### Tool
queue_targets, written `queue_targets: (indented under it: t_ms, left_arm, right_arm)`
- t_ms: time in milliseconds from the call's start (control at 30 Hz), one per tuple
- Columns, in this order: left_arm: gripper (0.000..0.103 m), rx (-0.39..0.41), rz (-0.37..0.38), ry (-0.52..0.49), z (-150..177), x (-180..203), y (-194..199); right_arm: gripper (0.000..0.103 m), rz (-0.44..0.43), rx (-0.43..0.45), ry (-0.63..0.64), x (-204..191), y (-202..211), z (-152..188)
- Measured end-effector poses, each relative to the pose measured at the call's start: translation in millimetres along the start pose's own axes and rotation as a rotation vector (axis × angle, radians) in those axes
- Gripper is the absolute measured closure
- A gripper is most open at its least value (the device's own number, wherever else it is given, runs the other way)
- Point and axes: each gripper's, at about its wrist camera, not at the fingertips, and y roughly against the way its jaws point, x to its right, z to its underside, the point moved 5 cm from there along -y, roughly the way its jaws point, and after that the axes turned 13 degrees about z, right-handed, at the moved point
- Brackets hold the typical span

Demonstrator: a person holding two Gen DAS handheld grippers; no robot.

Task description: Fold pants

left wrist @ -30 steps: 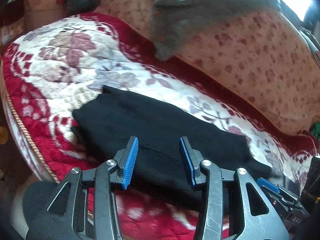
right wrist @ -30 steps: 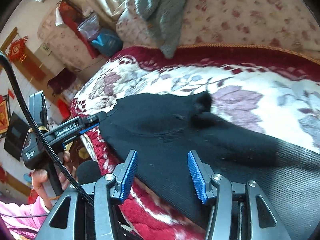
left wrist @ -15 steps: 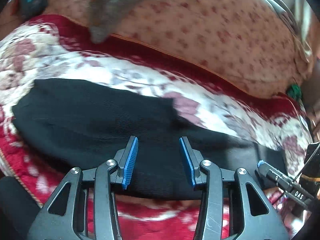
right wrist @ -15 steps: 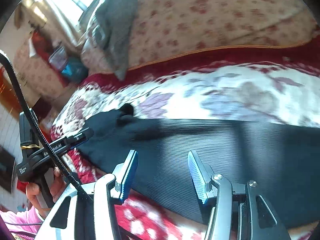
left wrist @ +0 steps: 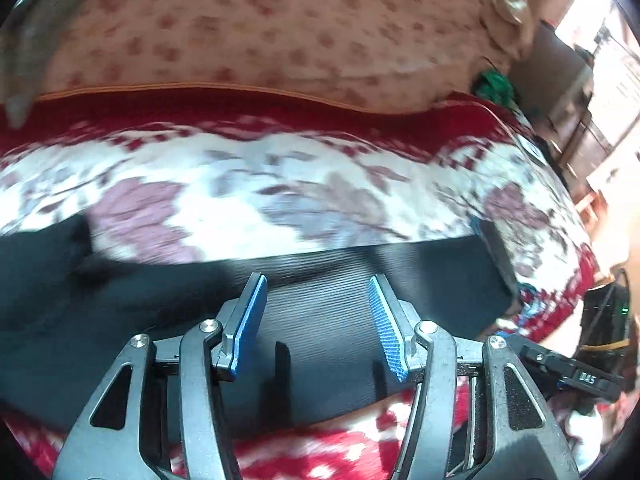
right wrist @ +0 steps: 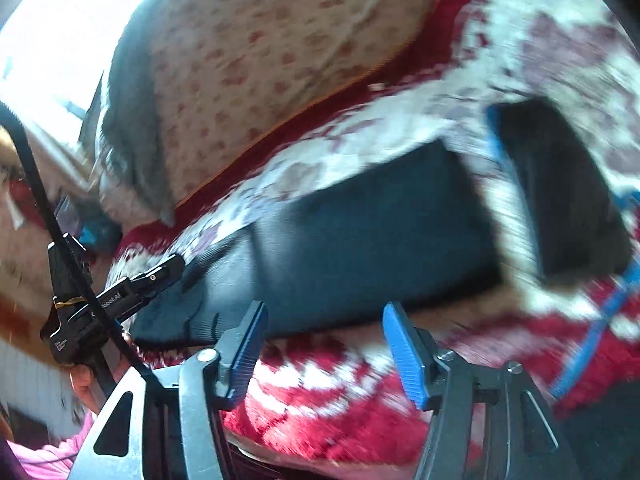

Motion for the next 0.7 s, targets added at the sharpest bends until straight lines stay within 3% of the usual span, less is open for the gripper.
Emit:
queue_targets:
  t_ms: [133,367,467,700]
  left_arm:
    - [0.050,-0.076,0.065,-0.084,-15,22,-28]
    - [0.045,-0.202,0.160,-0.188,-34,45,-70]
    - [0.045,-0.269,0.190,-0.239,-40,53,-91]
    - [0.045,-0.448,0.289,-0.376,-44,72,-139]
  right_arm:
    - [0.037,0.012,-0.031,-0.109,25,-4,4]
    - [0.038,-0.064,0.045,-0.232,47,-13,-7]
    - [0.055,-0.070,0.061,-0.238,52,-13,-11]
    - [0.058,-0.124,0.045,-0.306,60,-16,-10]
